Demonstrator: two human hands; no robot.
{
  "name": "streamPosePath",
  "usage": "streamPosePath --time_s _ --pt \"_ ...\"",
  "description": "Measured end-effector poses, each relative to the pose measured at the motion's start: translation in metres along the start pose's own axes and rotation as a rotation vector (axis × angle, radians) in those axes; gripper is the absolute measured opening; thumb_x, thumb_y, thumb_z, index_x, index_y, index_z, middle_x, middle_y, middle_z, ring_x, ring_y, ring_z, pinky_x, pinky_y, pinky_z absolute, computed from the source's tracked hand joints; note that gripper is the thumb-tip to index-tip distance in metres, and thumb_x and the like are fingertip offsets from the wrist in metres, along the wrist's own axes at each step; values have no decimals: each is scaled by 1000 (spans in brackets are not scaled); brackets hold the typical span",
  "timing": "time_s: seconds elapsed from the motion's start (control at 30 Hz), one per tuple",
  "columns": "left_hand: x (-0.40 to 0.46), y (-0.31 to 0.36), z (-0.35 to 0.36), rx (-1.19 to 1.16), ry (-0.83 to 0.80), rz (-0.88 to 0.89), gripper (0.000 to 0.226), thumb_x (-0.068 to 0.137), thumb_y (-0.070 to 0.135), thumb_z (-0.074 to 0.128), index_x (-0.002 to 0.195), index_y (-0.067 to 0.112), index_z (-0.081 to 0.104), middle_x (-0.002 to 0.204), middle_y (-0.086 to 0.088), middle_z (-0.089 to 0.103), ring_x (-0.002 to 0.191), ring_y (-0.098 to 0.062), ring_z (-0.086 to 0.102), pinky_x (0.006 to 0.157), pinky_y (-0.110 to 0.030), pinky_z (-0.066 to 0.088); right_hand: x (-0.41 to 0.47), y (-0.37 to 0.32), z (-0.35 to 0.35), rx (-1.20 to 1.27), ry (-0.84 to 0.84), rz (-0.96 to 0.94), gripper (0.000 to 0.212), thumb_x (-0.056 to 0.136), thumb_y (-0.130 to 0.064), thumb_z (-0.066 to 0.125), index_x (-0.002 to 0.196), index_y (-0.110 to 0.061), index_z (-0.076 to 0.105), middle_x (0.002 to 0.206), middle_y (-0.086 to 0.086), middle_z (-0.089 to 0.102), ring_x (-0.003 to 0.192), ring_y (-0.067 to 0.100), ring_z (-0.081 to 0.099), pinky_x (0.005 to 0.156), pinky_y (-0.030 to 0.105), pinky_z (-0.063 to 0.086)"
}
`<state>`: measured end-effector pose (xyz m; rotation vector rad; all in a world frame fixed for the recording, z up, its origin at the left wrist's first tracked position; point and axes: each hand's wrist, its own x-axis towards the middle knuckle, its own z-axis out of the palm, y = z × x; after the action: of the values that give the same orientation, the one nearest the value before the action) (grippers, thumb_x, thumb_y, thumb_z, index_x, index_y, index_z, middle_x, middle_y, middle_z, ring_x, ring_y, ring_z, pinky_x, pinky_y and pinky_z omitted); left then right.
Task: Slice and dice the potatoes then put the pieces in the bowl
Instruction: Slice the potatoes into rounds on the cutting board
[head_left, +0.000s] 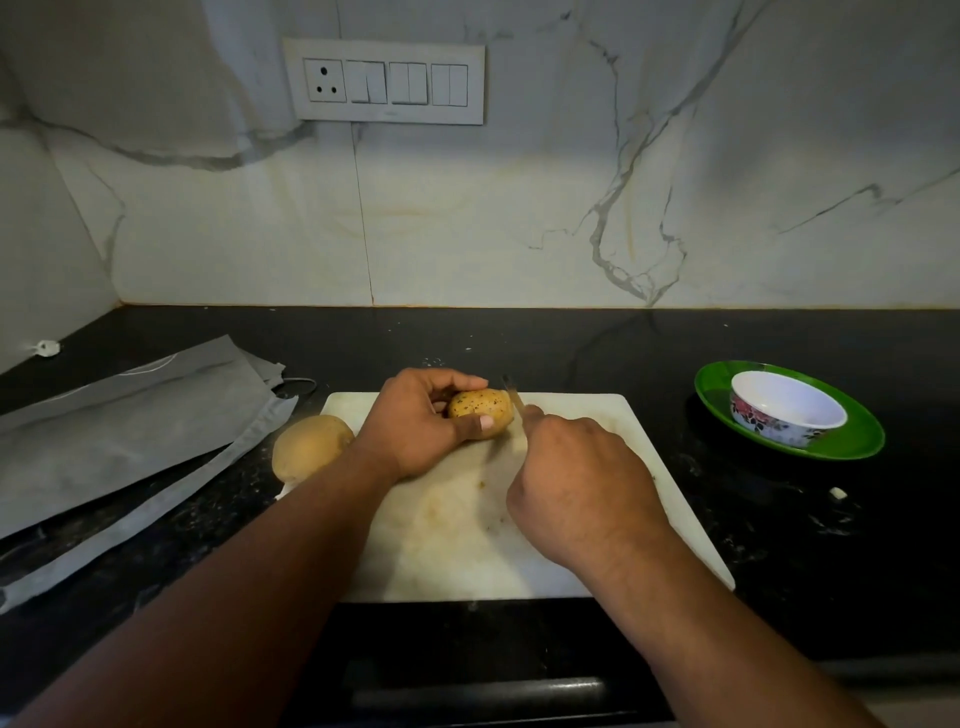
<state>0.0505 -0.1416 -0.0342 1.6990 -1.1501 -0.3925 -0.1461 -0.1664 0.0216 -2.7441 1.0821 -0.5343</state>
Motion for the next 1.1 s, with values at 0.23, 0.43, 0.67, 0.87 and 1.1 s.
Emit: streamPosePath --time_s 0.23,0.43,0.67,0.87,1.1 --pt "2 -1 -1 19 -5 -5 44 78 27 91 120 32 76 117 15 74 107 0 68 92 -12 51 1 9 -1 -22 13 46 46 93 -26 53 139 -25 47 82 -8 45 69 9 45 53 22 33" --pt "0 0 0 20 -2 5 46 78 25 90 121 31 75 116 15 74 106 0 68 89 -11 51 1 -2 2 7 -12 7 43 93 -30 54 135 -27 47 81 -8 47 69 10 47 53 23 35" --pt "0 0 -1 24 2 13 45 78 24 91 119 30 76 115 13 75 99 8 67 77 0 46 1 -4 0 4 -29 13 51 93 -30 55 142 -27 43 77 -9 41 65 8 42 51 21 33" --pt "1 0 -1 16 -5 8 46 77 25 91 120 30 76 116 14 74 103 3 67 82 -4 48 6 -4 1 33 -25 24 46 92 -30 57 138 -28 49 76 -10 45 65 8 46 54 21 38" --pt "1 0 -2 9 -7 -2 47 77 26 91 121 30 76 116 15 74 106 1 67 80 -4 48 12 1 2 124 -14 46 40 92 -27 56 132 -31 57 72 -12 46 62 7 47 51 19 35"
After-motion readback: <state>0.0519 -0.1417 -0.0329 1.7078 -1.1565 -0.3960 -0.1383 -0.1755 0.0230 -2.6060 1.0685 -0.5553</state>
